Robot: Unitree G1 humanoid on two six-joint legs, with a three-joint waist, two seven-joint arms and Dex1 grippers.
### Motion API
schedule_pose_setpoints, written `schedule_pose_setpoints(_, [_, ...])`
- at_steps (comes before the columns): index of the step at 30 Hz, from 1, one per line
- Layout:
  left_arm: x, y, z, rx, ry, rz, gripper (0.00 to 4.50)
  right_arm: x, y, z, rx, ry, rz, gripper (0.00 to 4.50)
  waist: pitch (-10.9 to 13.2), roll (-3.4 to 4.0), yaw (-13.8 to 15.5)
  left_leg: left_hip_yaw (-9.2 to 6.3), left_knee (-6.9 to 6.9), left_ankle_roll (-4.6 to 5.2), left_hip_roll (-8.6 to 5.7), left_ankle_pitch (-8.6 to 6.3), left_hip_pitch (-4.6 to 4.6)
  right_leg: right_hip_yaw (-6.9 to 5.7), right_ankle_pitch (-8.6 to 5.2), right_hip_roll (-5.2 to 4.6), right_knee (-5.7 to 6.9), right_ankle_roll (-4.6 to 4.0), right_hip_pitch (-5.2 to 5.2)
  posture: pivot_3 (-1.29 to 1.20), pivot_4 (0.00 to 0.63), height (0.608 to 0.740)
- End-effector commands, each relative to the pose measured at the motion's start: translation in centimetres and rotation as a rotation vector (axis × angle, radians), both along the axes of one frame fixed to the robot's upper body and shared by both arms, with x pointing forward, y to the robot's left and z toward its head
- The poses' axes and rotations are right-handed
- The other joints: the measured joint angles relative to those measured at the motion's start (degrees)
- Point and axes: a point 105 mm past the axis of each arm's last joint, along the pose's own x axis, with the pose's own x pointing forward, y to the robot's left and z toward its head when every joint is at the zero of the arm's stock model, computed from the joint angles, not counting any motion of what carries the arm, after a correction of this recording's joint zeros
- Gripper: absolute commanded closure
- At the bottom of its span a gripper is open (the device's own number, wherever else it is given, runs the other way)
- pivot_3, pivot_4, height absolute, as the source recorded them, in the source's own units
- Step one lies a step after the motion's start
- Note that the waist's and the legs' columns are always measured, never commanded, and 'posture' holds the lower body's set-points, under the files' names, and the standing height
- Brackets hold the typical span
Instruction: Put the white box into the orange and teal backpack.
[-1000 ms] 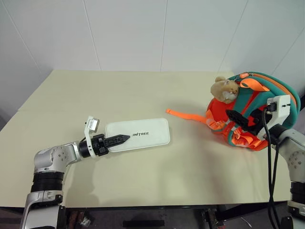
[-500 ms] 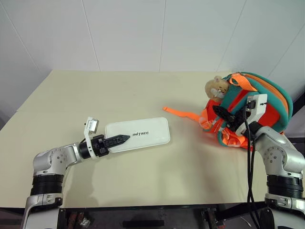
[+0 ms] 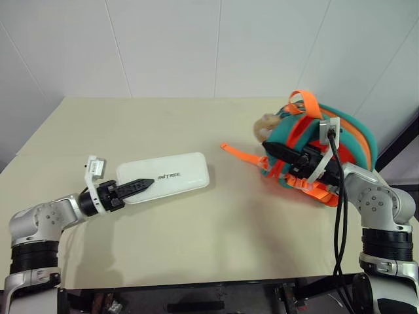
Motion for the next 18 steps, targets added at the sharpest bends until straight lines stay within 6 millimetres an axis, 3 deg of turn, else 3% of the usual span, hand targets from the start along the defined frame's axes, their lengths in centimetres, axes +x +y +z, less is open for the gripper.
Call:
schedule_pose_setpoints(1, [-0.2, 1.3, 0.9, -0.007, -0.050, 0.040, 3.19, -4.2, 2.8, 2.8, 0.046, -0.046, 0.272, 4.47, 0.00, 0.00, -0.04, 0.00, -0.02, 0.00, 0.01, 0.00, 0.00, 0.00, -0.01, 0.00, 0.00, -0.01, -0.02, 0.00, 0.150, 0.740])
schedule_pose_setpoints(5, [-0.3, 1.8, 0.6, -0.009, -0.049, 0.059, 3.19, -7.0, 4.2, 3.5, 0.078, 0.024, 0.460, 4.47, 0.00, 0.00, 0.03, -0.01, -0.07, 0.00, 0.01, 0.00, -0.02, -0.03, -0.02, -0.03, -0.03, -0.04, -0.02, 0.00, 0.150, 0.740])
schedule_pose_setpoints(10, [-0.3, 2.1, 0.3, -0.014, -0.051, 0.079, 3.19, -10.2, 3.9, 1.3, 0.012, 0.215, 0.650, 4.47, 0.00, -0.01, 0.38, -0.02, -0.16, 0.02, 0.01, -0.01, -0.03, -0.07, -0.04, -0.04, -0.15, -0.07, -0.03, 0.00, 0.150, 0.740])
schedule_pose_setpoints(14, [-0.4, 2.2, 0.1, -0.014, -0.048, 0.081, 3.19, -10.3, 2.6, -0.4, -0.038, 0.336, 0.623, 4.47, 0.00, -0.01, 0.90, -0.01, -0.15, 0.06, 0.00, -0.04, -0.08, -0.07, -0.05, -0.06, -0.23, -0.07, -0.03, 0.00, 0.150, 0.740])
schedule_pose_setpoints(18, [-0.7, 2.0, 0.3, -0.022, -0.064, 0.075, 3.19, -8.8, 1.4, -1.7, -0.073, 0.390, 0.530, 4.47, 0.00, -0.02, 0.94, 0.00, -0.06, 0.08, 0.00, -0.05, -0.08, -0.06, -0.05, -0.03, -0.20, -0.06, -0.03, 0.00, 0.150, 0.740])
